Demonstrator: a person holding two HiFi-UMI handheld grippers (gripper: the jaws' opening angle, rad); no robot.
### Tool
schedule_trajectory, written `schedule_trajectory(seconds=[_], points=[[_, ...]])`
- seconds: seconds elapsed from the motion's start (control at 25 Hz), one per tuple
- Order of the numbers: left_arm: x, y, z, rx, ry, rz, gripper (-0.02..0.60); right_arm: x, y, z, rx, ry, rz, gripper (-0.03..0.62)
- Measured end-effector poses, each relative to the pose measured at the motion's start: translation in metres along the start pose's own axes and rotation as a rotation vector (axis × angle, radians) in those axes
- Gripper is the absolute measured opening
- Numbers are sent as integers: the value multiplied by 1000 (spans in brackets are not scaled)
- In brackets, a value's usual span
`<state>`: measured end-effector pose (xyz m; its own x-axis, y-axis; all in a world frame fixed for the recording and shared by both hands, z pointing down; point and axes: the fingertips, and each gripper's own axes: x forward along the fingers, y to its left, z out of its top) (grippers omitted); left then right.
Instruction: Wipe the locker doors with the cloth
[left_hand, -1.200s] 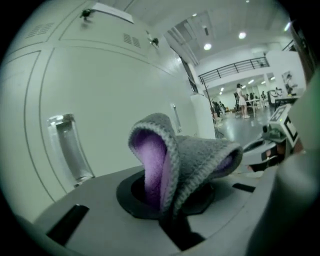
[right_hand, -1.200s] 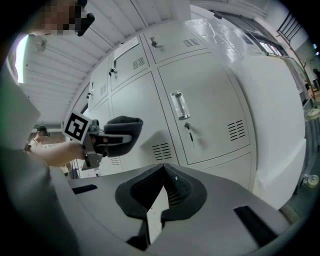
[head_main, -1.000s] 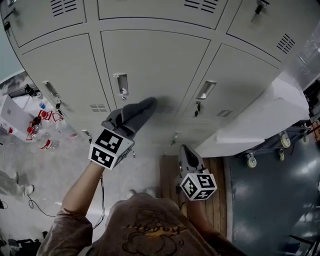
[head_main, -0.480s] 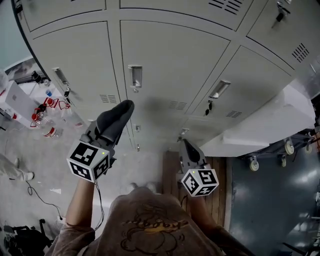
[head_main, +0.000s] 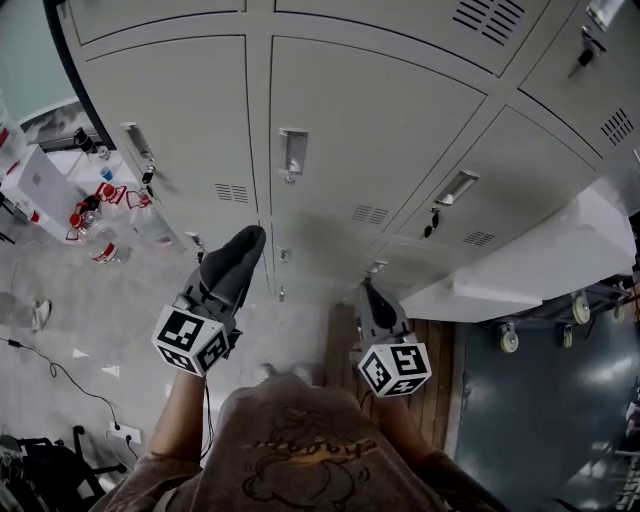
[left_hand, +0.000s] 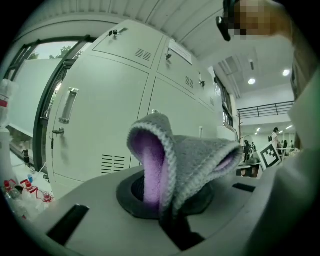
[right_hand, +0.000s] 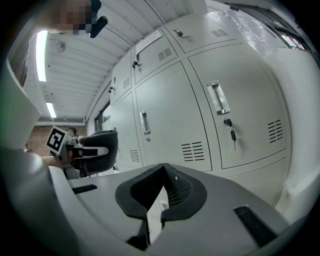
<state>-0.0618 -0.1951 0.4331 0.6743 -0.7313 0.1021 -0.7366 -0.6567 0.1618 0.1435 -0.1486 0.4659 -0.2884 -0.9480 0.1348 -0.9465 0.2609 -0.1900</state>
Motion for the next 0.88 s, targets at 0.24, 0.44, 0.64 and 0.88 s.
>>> schedule_trajectory(seconds=[0.24,0.44,0.64,0.88], points=[[3,7,-25,-29,27,7,38,9,7,-10,9,2,18,-2],[2,11,-44,-44,40,15,38,13,11,-16,3,3,15,-2],[-4,15,-53,-59,50,32,38,13,12,-18,-8,6,11,-2],[-9,18,-53,-64,53,51,38,15,13,-16,-12,0,16,-2]])
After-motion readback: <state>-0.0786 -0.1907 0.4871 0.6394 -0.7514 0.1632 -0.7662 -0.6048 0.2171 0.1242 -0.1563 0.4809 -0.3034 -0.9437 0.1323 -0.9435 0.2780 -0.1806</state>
